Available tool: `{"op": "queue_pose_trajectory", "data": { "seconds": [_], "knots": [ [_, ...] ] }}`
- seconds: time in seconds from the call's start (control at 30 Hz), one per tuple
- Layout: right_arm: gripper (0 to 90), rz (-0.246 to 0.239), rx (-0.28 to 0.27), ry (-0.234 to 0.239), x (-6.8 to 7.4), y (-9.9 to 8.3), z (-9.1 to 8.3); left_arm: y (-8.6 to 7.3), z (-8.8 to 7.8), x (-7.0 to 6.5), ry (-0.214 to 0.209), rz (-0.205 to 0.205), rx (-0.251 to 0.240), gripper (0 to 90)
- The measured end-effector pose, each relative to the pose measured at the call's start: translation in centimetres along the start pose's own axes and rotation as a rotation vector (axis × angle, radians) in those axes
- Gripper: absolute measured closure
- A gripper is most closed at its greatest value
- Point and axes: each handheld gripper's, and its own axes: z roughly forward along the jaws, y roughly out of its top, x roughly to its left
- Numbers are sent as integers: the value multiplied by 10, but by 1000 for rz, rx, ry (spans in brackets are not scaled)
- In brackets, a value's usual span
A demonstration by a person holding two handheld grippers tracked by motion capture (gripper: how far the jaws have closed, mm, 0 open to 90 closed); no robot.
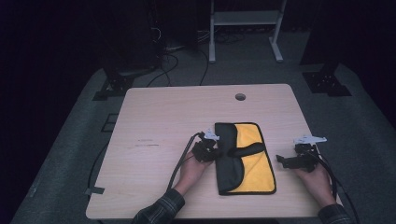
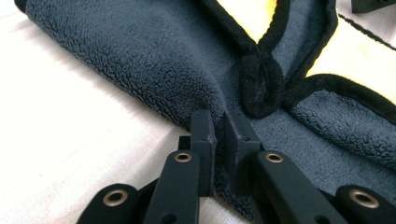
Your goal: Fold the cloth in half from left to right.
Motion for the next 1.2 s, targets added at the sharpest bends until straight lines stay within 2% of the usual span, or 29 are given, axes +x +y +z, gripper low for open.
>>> {"op": "queue_pose_trajectory", "data": {
  "seconds": [0.23,0.47,0.57,0.6,0.63,0.67,0.83,0.87,1.0,1.03,1.1,1.13,1.2],
  "knots": [
    [16,1,1,0,0,0,0,-4,-11,9,-25,-2,23,841],
    [16,3,1,0,0,0,0,-20,-35,26,-14,1,40,839],
    [16,3,1,0,0,0,0,-24,-41,31,-16,13,31,839],
    [16,3,1,0,0,0,0,-29,-48,37,-6,23,37,838],
    [16,3,1,0,0,0,0,-29,-48,37,-6,23,37,839],
    [16,3,1,0,0,0,0,-33,-55,42,0,18,37,838],
    [16,2,1,0,0,0,0,-41,-66,52,21,3,33,838],
    [16,2,1,0,0,0,0,-45,-72,57,37,0,34,838],
    [16,2,1,0,0,0,0,-51,-79,63,52,-13,35,837],
    [16,3,1,0,0,0,0,-54,-82,65,52,-28,28,824],
    [16,2,1,0,0,0,0,-56,-82,65,60,-29,25,797],
    [16,2,1,0,0,0,0,-57,-84,64,76,-26,32,656],
    [16,2,1,0,0,0,0,-59,-88,64,85,-26,34,549]
  ]
}}
